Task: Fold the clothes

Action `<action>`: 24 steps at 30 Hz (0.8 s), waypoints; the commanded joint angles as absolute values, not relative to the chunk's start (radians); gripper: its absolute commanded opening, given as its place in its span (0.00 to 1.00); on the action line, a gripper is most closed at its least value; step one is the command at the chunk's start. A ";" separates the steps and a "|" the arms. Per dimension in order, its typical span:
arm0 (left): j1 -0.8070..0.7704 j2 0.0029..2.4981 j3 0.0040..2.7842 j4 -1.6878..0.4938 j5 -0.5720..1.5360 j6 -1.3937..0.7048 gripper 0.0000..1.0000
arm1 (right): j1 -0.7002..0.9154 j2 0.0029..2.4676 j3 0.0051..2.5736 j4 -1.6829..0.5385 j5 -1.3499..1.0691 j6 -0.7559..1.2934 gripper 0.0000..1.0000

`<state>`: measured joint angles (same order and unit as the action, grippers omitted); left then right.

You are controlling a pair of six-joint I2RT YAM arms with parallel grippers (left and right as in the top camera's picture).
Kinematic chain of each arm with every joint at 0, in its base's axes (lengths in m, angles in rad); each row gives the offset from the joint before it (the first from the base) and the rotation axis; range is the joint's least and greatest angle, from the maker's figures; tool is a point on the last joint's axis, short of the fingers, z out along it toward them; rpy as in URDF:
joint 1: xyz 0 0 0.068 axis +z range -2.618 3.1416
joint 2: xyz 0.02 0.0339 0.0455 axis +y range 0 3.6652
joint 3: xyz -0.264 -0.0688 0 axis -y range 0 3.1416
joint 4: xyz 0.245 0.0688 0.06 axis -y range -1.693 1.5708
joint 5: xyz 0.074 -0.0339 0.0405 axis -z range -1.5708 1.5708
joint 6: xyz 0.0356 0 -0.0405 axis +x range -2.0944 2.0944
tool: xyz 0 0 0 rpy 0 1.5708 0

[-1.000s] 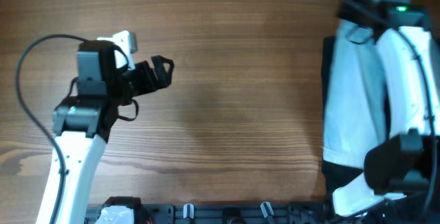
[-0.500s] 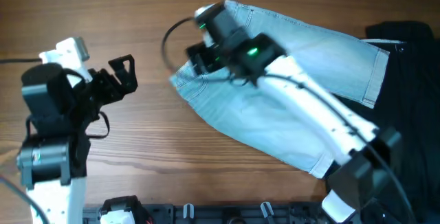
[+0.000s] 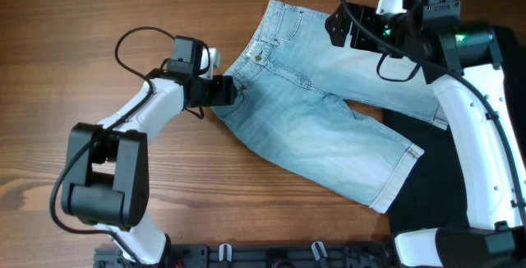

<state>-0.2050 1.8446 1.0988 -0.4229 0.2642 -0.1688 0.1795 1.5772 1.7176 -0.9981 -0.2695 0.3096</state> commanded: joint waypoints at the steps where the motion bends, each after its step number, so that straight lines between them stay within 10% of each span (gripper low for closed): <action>1: -0.207 1.897 1.107 -0.422 0.157 -0.157 0.78 | 0.177 1.580 1.714 -1.008 -0.289 0.316 0.99; 5: -0.207 1.951 1.107 -0.422 0.142 -0.157 0.61 | 0.177 1.580 1.708 -1.009 -0.289 0.317 0.99; 9: -0.203 2.011 1.107 -0.492 -0.076 -0.275 0.04 | 0.176 1.580 1.708 -1.007 -0.285 0.317 0.98; 14: -0.102 2.012 1.107 -0.644 -0.324 -0.469 0.04 | 0.176 1.580 1.708 -1.008 -0.280 0.316 0.96; 24: 0.525 1.871 1.107 -0.842 -0.178 -0.510 0.04 | 0.176 1.638 1.706 -1.110 -0.199 0.322 0.97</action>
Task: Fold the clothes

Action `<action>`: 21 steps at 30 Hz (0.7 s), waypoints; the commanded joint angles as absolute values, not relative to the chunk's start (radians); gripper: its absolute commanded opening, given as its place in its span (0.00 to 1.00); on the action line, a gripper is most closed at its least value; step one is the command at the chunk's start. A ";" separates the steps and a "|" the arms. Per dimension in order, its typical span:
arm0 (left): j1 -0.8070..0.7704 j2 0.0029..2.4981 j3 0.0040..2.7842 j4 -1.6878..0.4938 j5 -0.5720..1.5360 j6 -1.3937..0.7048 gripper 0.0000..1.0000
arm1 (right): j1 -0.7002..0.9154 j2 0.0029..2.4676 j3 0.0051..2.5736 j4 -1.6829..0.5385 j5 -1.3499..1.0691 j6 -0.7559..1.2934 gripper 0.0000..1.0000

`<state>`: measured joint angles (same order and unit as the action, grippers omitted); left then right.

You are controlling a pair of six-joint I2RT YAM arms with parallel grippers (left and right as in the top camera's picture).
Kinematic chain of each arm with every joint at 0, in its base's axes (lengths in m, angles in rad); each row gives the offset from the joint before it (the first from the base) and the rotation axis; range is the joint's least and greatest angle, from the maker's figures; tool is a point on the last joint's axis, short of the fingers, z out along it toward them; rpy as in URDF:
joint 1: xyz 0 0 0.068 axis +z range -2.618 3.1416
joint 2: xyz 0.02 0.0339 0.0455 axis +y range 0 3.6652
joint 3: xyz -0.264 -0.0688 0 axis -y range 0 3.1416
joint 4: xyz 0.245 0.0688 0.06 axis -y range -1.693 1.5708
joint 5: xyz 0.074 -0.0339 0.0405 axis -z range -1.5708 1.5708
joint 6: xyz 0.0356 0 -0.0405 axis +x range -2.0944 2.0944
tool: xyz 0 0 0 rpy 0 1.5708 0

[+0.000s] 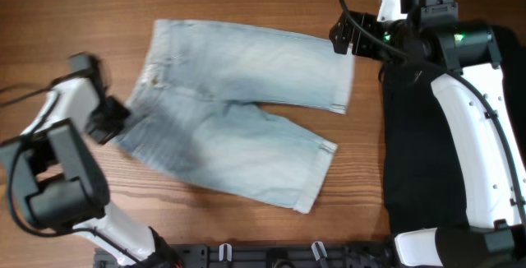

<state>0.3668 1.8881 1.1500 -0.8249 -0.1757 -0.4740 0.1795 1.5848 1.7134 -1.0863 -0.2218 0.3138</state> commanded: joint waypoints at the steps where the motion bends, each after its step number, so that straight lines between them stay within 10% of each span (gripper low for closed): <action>1: 0.594 1.842 1.107 -0.839 -0.071 -0.496 0.04 | 0.176 1.671 1.706 -1.121 -0.199 0.322 0.96; 7: 0.595 1.569 1.108 -0.859 0.146 -0.339 0.09 | 0.190 1.966 1.706 -1.161 -0.364 0.231 0.63; 15: 0.393 1.263 1.107 -0.874 0.145 -0.317 0.26 | 0.256 2.122 1.598 -1.072 -0.256 0.274 0.72; 18: 0.361 1.265 1.107 -0.892 0.145 -0.317 0.26 | 0.256 2.123 1.526 -0.868 -0.255 0.328 0.29; 21: 0.354 1.265 1.107 -0.896 0.145 -0.317 0.26 | 0.256 2.151 1.488 -0.755 -0.258 0.378 0.11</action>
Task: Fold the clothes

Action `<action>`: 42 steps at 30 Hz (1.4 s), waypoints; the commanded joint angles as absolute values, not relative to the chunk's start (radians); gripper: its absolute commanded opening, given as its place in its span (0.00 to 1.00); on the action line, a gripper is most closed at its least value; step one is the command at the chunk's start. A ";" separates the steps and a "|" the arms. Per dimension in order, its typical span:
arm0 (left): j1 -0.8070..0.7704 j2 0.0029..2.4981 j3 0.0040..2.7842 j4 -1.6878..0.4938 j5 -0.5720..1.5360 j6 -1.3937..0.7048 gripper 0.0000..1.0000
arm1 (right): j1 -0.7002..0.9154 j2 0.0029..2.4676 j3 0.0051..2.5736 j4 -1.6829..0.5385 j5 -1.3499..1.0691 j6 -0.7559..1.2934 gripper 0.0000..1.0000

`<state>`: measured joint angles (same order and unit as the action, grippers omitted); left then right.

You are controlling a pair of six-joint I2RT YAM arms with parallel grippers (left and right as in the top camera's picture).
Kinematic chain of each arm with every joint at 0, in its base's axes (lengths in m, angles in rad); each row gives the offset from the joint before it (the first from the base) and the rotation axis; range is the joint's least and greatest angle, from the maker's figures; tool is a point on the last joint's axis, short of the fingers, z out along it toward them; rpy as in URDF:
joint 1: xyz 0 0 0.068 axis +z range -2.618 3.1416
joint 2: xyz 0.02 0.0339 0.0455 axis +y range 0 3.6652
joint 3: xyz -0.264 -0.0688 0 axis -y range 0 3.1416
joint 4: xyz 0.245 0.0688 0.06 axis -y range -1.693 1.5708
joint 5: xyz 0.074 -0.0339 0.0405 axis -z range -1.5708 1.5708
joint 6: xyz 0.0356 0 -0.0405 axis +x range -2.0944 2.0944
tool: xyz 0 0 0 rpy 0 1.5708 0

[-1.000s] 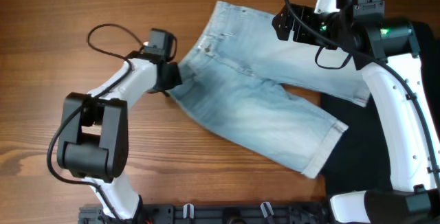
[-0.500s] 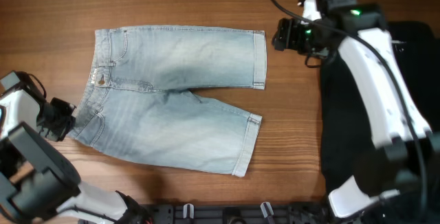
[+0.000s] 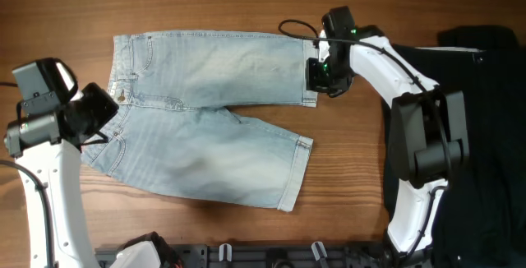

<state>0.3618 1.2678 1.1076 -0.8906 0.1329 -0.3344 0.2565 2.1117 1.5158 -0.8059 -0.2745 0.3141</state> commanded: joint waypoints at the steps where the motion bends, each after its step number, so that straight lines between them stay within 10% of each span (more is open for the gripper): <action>1: 0.354 1.265 1.107 -0.899 0.145 -0.318 0.26 | 0.256 2.158 1.480 -0.719 -0.255 0.392 0.11; 8: 0.354 1.265 1.107 -0.929 0.171 -0.318 0.29 | 0.162 2.203 1.515 -0.337 -0.237 0.611 0.04; 12: 0.354 1.265 1.107 -0.933 0.183 -0.317 0.34 | 0.133 2.094 1.591 -0.467 -0.437 0.385 0.35; 18: 0.354 1.265 1.107 -0.913 0.182 -0.317 0.40 | 0.172 1.913 1.565 -1.118 -0.373 0.183 0.54; 25: 0.354 1.265 1.107 -0.905 0.182 -0.317 0.44 | 0.261 1.913 1.142 -0.883 -0.535 0.073 0.69; 29: 0.354 1.265 1.107 -0.906 0.182 -0.317 0.46 | 0.272 1.913 1.092 -0.831 -0.611 -0.052 0.58; 33: 0.354 1.265 1.107 -0.903 0.182 -0.317 0.46 | 0.269 1.913 1.092 -0.812 -0.563 -0.073 0.04; 39: 0.354 1.265 1.107 -0.893 0.182 -0.317 0.50 | 0.075 1.913 1.179 -0.674 -0.339 0.213 0.04; 40: 0.354 1.265 1.107 -0.894 0.182 -0.317 0.51 | 0.033 1.913 1.204 -0.669 -0.340 0.210 0.13; 41: 0.354 1.265 1.107 -0.893 0.182 -0.316 0.53 | 0.008 1.913 1.217 -0.666 -0.340 0.213 0.50; 42: 0.354 1.265 1.107 -0.893 0.182 -0.316 0.54 | -0.021 1.912 1.241 -0.674 -0.361 0.218 0.64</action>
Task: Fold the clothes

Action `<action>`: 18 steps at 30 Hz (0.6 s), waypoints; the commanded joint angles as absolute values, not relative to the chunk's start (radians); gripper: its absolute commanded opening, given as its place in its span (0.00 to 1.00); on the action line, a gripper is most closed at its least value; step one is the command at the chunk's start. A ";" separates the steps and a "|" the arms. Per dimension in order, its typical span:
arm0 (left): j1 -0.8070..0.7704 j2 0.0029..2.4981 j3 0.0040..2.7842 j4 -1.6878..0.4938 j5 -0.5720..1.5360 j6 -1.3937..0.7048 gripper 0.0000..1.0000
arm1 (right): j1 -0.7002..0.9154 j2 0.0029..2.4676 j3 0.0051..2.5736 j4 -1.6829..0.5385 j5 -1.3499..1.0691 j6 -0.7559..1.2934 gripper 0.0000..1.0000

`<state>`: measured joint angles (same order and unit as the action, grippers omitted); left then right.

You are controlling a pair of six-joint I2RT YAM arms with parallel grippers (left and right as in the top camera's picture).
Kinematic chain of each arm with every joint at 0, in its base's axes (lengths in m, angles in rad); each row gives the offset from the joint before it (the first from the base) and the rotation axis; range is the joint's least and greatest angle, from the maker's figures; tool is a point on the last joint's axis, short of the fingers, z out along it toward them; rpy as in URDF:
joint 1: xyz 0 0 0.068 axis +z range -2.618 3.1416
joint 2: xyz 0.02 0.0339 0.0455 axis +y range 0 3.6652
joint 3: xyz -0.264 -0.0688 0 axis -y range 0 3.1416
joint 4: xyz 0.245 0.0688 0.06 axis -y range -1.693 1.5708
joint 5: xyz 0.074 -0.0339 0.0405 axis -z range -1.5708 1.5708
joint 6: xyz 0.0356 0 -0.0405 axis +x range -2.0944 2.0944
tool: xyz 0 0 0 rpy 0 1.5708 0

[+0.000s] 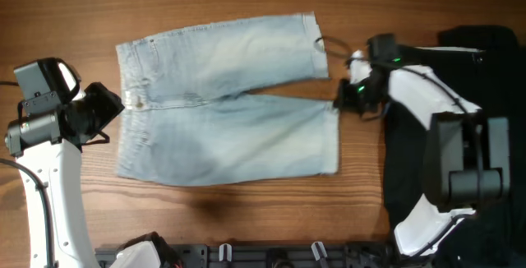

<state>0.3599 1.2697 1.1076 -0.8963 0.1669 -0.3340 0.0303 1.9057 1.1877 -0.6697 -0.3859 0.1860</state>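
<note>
Light-blue denim shorts (222, 103) lie flat in the middle of the table, waistband to the left and both legs pointing right, nearly parallel. My left gripper (113, 108) sits at the waistband's left edge beside the button; its jaws are too small to read. At the top corner of the near leg's hem, my right gripper (339, 103) touches the cloth and looks shut on it.
A black garment (485, 136) lies along the right side of the table, partly under the right arm. A dark rail (271, 258) runs along the near edge of the table. Bare wood surrounds the shorts.
My right gripper went from the far leg's hem to the near leg's hem. The near leg, which slanted down to the right, now lies straight beside the far leg. The left arm stayed put.
The shorts first lay crumpled and slanted at the right, partly over the black garment, a gripper at each end. Then they were further left and spread out, waistband to the left. Now both legs lie side by side and flat.
</note>
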 commanded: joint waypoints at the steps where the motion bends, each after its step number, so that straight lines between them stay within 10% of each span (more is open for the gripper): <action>1: 0.354 1.265 1.107 -0.894 0.183 -0.306 0.55 | -0.048 1.910 1.269 -0.679 -0.413 0.218 0.65; 7: 0.356 1.285 1.050 -1.038 0.129 -0.229 0.92 | -0.076 1.726 1.353 -0.878 -0.593 0.133 0.68; 16: 0.600 1.397 0.748 -0.890 0.111 -0.430 0.79 | -0.076 1.615 1.286 -1.017 -0.599 0.134 0.77; 18: 0.620 1.397 0.698 -0.850 0.111 -0.426 0.60 | -0.076 1.615 1.285 -1.022 -0.599 0.134 0.76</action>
